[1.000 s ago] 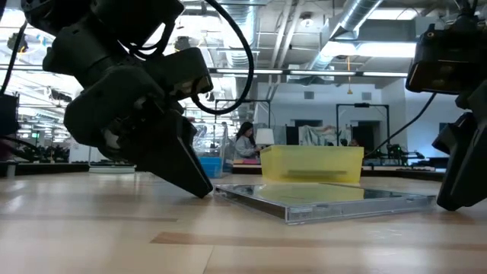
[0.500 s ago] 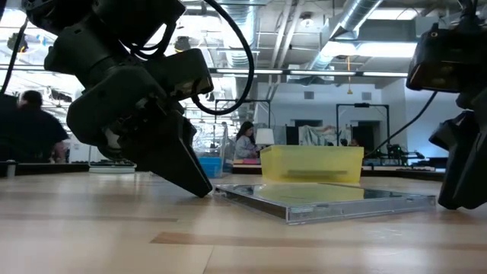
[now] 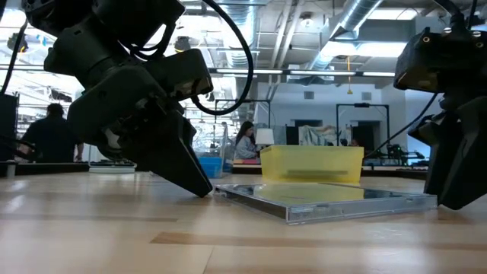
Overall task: Pick & place jewel cases by type
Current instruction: Put the black CD case into the yellow bin
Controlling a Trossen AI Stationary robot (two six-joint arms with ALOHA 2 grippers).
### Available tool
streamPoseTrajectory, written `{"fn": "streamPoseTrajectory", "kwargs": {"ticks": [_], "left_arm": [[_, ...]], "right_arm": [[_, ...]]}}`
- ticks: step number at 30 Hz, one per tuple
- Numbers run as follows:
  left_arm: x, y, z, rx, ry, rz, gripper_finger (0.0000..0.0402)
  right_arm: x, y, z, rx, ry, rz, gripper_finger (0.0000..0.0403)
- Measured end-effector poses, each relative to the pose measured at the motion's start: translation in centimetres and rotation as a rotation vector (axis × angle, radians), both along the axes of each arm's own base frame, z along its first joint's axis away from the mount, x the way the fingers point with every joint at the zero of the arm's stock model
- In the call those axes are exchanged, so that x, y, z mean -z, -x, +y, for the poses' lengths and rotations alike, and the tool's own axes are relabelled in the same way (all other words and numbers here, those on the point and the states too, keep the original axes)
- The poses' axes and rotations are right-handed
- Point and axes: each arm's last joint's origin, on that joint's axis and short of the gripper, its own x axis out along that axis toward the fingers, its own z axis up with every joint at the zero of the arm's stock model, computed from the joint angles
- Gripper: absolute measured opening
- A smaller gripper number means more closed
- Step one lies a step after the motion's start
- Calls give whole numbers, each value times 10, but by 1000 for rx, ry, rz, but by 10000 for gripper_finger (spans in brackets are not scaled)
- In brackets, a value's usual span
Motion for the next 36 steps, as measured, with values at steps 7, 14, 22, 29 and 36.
{"fn": "streamPoseTrajectory", "kwargs": {"ticks": [7, 14, 22, 29, 36], "left_arm": [[0, 0, 0, -6, 3, -1, 120], [0, 0, 0, -12, 13, -1, 120], [0, 0, 0, -9, 29, 4, 120], [1, 1, 0, -7, 24, 24, 106], [1, 2, 0, -7, 21, 30, 84]], "right_arm": [[0, -2, 0, -57, 5, -16, 118], [-1, -10, -5, -47, -55, -20, 102], [-3, -17, -7, -24, -82, -74, 100], [-4, -18, -7, -20, -80, -85, 99], [-9, -22, -4, -17, -72, -104, 84]]}}
